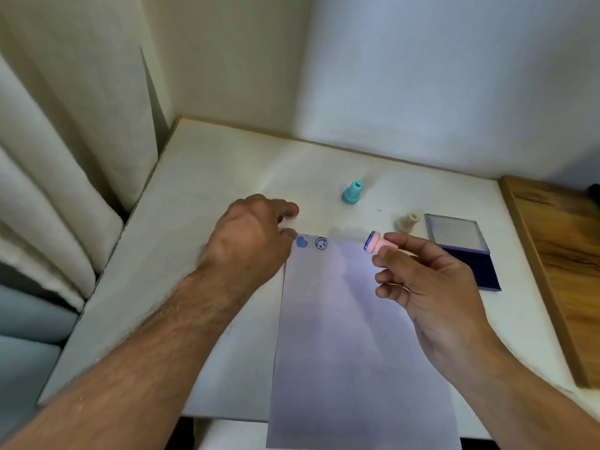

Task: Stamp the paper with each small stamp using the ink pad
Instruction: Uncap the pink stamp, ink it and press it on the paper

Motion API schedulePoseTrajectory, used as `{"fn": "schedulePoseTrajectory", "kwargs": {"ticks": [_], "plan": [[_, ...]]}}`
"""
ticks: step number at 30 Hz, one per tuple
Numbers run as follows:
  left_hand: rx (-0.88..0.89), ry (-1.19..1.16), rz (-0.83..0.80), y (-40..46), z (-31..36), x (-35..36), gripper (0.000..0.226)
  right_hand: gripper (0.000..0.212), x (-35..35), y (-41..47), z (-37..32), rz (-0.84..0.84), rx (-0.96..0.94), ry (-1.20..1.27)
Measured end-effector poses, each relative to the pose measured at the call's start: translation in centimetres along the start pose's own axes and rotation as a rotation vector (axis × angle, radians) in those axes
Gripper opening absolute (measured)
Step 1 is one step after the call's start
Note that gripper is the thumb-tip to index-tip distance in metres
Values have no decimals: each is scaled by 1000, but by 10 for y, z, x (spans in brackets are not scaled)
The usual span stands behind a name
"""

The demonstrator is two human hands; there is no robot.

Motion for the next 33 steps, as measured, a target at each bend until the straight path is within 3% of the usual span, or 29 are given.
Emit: {"fn": "schedulePoseTrajectory", "kwargs": {"ticks": [5, 15, 26, 33], "plan": [[70, 58, 147, 6, 4, -7, 25, 13, 6, 4, 7, -59, 19, 35], [118, 116, 82, 26, 9, 20, 57, 8, -6, 15, 12, -68, 14, 51], [96, 141, 151, 27, 5, 14, 35, 14, -1, 22, 9, -100, 4, 63], [25, -267, 189, 21, 14, -8, 27, 14, 6, 26, 5, -108, -16, 52]]}}
Point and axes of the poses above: each hand's wrist, its own y-axis towards the middle knuckle, its own x-axis out of the palm, z = x × y, the point moved 7 cm from there along y, towards the middle knuckle, and after that the axes turned 10 degrees about -z, right-handed, at the moved point
